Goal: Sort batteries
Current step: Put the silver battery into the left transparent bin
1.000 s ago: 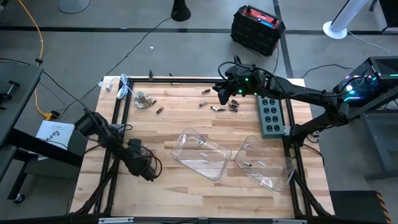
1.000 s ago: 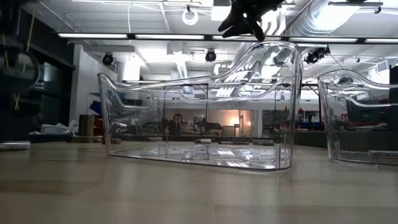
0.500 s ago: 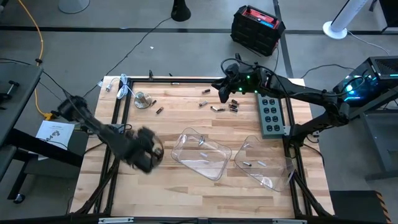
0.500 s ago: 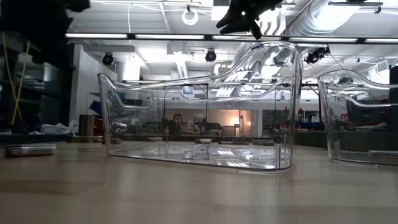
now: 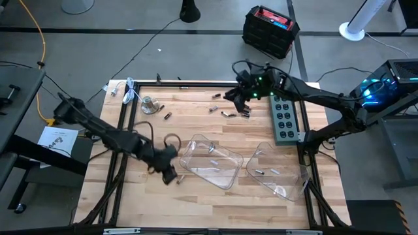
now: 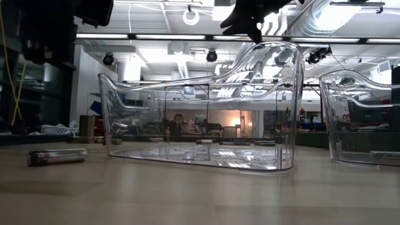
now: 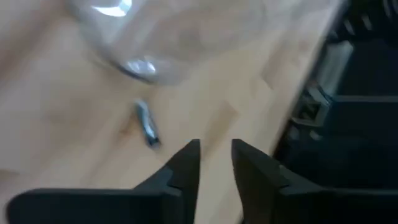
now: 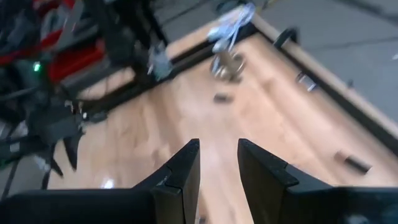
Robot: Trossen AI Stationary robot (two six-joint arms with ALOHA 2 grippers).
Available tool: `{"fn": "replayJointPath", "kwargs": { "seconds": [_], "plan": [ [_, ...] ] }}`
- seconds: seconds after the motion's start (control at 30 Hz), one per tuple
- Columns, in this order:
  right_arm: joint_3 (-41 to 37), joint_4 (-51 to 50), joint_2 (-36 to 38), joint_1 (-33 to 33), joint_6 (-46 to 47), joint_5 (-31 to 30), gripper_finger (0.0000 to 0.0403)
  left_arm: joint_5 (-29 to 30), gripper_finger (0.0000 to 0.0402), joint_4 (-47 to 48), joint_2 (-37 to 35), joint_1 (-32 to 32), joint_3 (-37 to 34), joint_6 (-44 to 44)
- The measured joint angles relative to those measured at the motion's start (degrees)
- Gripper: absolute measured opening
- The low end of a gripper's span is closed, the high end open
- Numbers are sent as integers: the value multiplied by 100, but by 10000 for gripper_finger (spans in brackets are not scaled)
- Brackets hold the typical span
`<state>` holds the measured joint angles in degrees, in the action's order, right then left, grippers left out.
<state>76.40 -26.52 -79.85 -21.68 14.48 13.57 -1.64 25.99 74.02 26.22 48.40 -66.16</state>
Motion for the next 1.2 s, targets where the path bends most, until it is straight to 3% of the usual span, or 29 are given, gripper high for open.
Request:
{"fn": "replayJointPath", "kwargs": {
  "seconds": [0.13,0.27,0.43,0.57,0.8,1.0,1.2],
  "plan": [
    [0,-499,0,124,-306,385,100,-127,138,-724,691,417,137,-386],
    [0,-765,0,285,-563,800,100,-366,170,-774,1571,613,489,-384],
    [0,-886,0,623,-362,1354,100,-487,183,-697,2608,453,1031,22],
    [0,-920,16,1130,16,1362,100,-282,184,-405,3143,244,1498,334],
    [0,-793,83,2223,897,258,100,588,184,-180,3407,239,1798,883],
    [-1,-691,83,2996,1568,-763,100,821,184,-209,3442,572,1797,978],
    [0,-522,83,3585,2098,-1261,100,824,184,-458,3436,775,1810,838]
  ]
}}
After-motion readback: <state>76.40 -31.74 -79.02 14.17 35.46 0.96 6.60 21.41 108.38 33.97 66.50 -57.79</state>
